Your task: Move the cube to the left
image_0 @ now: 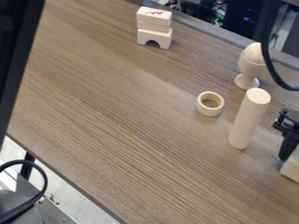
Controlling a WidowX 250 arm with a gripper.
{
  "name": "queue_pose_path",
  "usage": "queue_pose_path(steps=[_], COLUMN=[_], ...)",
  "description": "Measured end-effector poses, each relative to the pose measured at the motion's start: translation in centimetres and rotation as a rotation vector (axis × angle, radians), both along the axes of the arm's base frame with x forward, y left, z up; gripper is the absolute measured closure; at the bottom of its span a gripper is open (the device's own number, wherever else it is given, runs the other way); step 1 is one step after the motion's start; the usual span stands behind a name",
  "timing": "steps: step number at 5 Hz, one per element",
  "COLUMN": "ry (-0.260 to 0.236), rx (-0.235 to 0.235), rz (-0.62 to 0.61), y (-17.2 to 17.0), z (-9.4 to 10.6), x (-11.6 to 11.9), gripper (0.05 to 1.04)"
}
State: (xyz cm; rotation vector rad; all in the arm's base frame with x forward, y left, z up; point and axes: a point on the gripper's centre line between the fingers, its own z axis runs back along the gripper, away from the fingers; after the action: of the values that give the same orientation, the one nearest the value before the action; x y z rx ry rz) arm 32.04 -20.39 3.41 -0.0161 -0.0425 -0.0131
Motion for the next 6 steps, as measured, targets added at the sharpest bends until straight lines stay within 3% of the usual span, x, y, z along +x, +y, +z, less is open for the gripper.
queue_pose_path(steps=[1,2,3,4,5,6], ry=[-0.020,-0.096,-0.178,-0.179,-0.243,-0.276], rx=[0.019,0.031,0.025,0.080,0.051,0.013], rz=[-0.021,-0.045,-0.071,-0.034,0.078,0.159], y=[-0.6,-1.4,-2.7,-2.0,0.2,2.2], z=[1.5,4.2,8.2,8.5,11.4,12.6], x=[0.6,2.5,4.1,3.8,1.8,0.0], gripper=[0.505,0.506,0.506,0.506,0.506,0.506])
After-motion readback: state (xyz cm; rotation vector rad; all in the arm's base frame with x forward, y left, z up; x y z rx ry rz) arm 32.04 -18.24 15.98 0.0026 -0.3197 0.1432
